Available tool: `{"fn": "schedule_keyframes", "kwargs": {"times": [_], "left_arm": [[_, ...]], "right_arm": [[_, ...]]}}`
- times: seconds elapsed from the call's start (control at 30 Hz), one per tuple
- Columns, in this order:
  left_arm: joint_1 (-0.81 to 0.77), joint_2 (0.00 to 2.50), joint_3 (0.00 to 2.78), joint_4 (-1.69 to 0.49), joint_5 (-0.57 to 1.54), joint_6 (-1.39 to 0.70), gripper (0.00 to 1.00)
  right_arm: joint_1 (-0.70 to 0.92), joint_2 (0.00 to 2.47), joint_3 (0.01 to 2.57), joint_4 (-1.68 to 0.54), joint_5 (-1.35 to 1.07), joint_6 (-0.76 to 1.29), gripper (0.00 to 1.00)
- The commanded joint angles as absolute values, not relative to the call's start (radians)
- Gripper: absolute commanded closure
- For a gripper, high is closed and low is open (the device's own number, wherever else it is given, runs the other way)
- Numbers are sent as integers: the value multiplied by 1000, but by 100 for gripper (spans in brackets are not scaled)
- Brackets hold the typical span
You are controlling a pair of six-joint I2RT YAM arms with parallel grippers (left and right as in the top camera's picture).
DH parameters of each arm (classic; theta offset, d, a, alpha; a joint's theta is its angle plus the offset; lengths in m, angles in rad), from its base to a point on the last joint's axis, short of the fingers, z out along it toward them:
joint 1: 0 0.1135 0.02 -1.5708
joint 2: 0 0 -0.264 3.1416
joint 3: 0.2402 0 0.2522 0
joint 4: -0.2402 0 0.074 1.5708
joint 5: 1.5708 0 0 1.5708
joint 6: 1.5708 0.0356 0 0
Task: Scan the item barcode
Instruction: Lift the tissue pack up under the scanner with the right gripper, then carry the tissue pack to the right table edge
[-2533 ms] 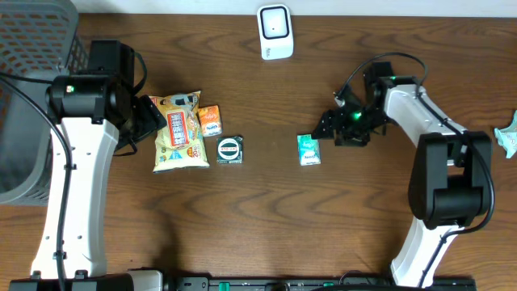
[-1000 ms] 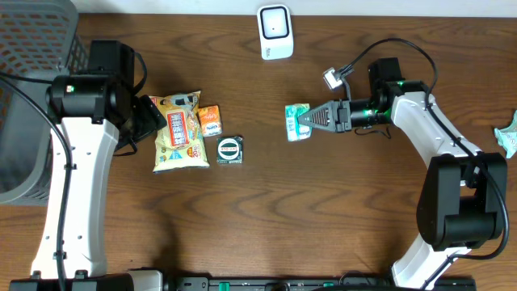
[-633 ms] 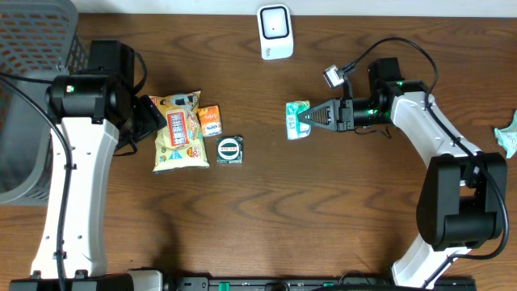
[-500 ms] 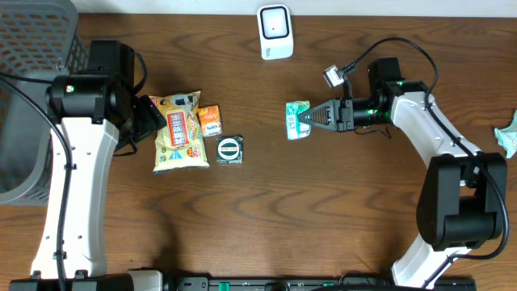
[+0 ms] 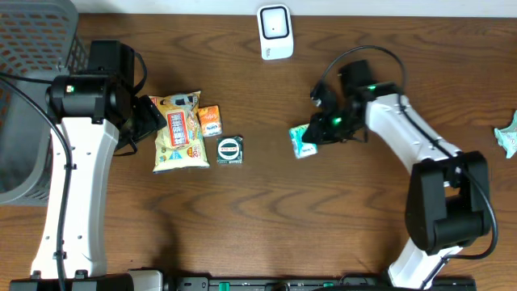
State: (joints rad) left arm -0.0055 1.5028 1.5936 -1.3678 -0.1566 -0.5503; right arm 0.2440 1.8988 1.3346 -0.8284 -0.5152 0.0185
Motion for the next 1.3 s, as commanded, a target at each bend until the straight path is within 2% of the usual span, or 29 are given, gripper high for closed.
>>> {"fn": "schedule_keyframes", "kwargs": {"times": [0.0,0.17,0.37,0.53,0.7,0.77,0.87,1.03,1.27], "left_arm": [[-2,1503,1594,-1372,-166,-555,2],[-2,1503,1594,-1372,-166,-555,2],[-2,1503,1594,-1372,-166,-556,2],[-2,1503,1593,-1372,-166,-556,2],[-2,1503,1594,-1372,-166,-555,2],[-2,1503,1594,-1372,-166,-556,2],[-2,1503,1593,-1372,-166,-556,2],[-2,1503,1594,-1372,-165,-556,2],[-2,1503,1594,-1372,-166,-555,2]], "right_arm": [[328,1889,1435,-822,-76,93,99],[382,1935,1658,-812,24,57,99],[387,2135,2032,-863,49,-33,99],[397,2291,2260,-783,236,-159,99],[426,2371,2272,-537,297,-498,99],[441,2397,2272,-469,331,-570,99],[464,2434,2272,-394,382,-661,99],[505,2513,2271,-312,516,-940,99],[515,2548,2269,-265,585,-966,99]]}}
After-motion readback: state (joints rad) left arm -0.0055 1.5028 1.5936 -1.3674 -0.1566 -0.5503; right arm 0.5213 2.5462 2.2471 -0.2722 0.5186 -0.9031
